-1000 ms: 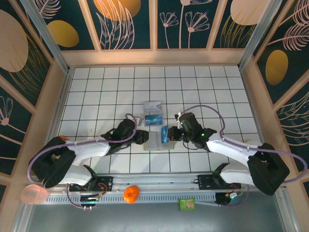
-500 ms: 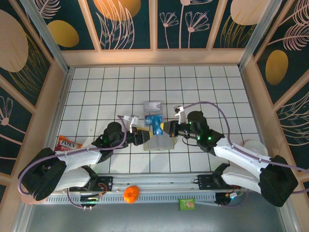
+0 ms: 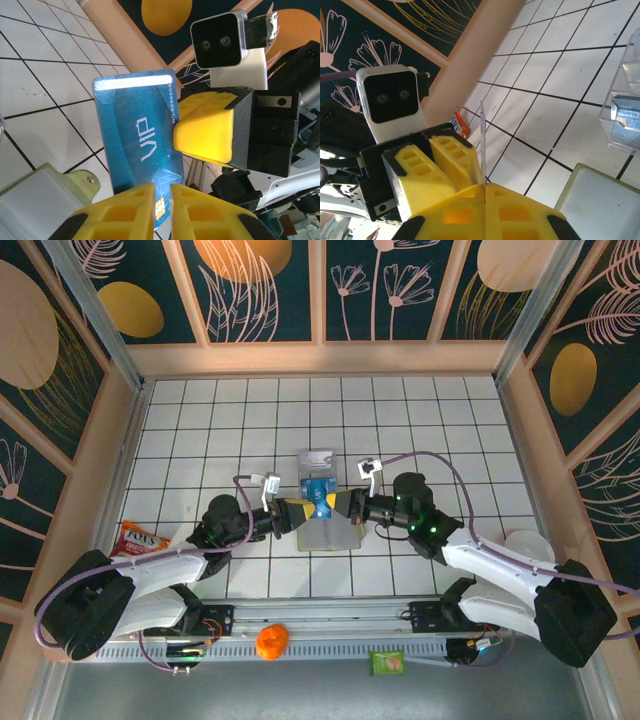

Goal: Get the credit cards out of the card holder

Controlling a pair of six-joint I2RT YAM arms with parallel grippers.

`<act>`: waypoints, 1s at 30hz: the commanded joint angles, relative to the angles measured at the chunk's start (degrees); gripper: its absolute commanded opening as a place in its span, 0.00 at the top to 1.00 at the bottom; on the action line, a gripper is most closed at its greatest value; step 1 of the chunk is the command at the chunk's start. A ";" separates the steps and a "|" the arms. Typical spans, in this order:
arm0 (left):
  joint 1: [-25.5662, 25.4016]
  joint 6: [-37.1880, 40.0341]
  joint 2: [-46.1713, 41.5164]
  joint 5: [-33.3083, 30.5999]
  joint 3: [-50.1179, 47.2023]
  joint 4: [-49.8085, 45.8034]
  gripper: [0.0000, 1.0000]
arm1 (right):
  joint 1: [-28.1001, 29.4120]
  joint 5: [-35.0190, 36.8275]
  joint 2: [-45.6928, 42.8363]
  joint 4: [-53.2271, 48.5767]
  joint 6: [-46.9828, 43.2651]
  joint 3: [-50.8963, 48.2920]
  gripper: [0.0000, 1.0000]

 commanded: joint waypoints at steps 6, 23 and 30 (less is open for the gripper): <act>0.27 1.91 -4.09 -3.86 0.47 -4.53 0.67 | -0.45 0.71 -1.37 1.87 0.40 -1.01 1.00; 0.66 1.58 -5.26 -0.66 0.60 -1.61 0.64 | 1.84 -2.97 -1.48 5.06 -0.21 -0.07 1.00; 0.71 1.80 -5.87 -1.16 0.72 -3.25 0.89 | 1.84 -0.02 1.00 2.94 -0.44 0.35 1.00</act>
